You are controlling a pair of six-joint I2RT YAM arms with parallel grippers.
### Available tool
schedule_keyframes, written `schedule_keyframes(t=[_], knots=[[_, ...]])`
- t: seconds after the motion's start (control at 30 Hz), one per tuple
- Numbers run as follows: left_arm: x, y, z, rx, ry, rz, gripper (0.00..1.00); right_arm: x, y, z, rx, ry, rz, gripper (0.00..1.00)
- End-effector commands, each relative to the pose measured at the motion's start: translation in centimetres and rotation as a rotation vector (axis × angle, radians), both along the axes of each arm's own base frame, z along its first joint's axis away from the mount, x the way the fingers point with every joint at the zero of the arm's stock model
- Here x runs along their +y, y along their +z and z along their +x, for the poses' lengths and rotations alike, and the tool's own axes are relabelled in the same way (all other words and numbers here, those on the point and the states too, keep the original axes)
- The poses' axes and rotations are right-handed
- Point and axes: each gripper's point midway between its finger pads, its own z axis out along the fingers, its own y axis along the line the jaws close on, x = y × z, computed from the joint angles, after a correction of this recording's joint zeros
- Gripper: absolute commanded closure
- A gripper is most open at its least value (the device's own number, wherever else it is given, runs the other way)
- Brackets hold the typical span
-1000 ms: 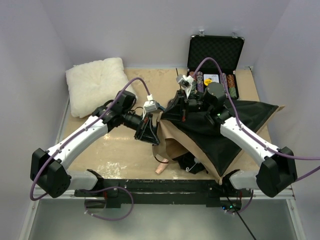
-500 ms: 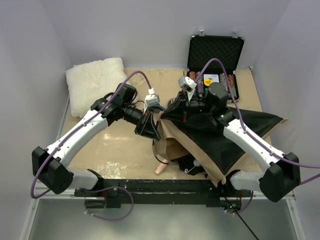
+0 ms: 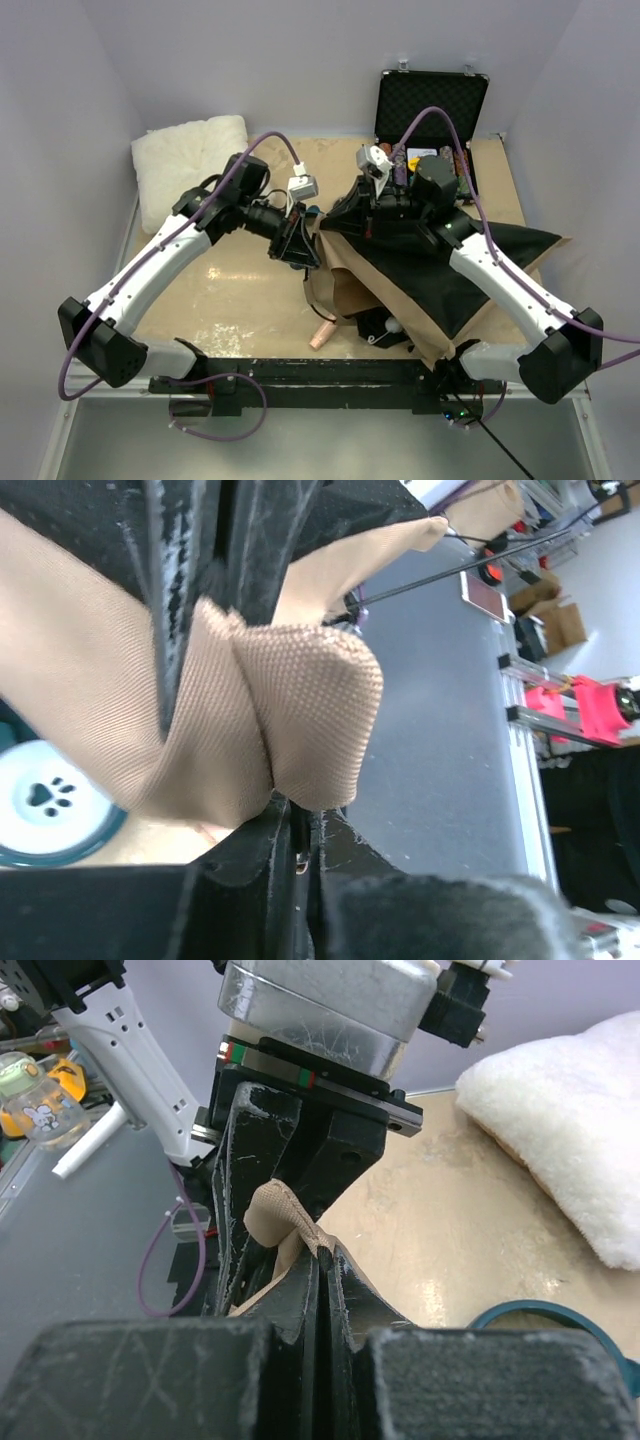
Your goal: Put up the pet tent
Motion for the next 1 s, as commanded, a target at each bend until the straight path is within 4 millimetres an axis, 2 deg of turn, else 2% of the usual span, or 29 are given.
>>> schedule_keyframes(t=[0.0,0.1,0.23,0.47,0.63,0.73,0.8,0.97], knots=[[0.4,2.1,1.7,-0.108,0.074,-0.023,0.74,-0.1,6.9,0.4,-0.177,-0.045,0.106,1.00],[1.2,3.0,3.6,-0.162,0.129,-0.028,0.45,-0.4,8.1,1.1,-0.182,-0.074,0.116,1.00],[2.9,4.1,6.0,-0.247,0.215,-0.031,0.20,-0.8,7.6,2.9,-0.147,-0.149,0.092,1.00],[4.1,4.6,7.1,-0.393,0.354,-0.082,0.13,-1.7,6.1,5.7,-0.049,-0.240,0.080,1.00],[4.3,6.2,5.7,-0.593,0.294,-0.184,0.12,-3.7,6.0,10.9,0.008,-0.481,0.076,1.00],[4.4,6.3,4.5,-0.670,0.258,-0.230,0.12,-5.7,7.0,13.4,0.027,-0.619,0.121,1.00],[3.9,5.6,3.7,-0.652,0.232,-0.242,0.13,-6.8,7.7,14.4,0.034,-0.685,0.157,1.00],[0.9,4.0,0.5,-0.549,0.159,-0.292,0.16,-8.8,10.3,15.3,0.047,-0.810,0.296,1.00]])
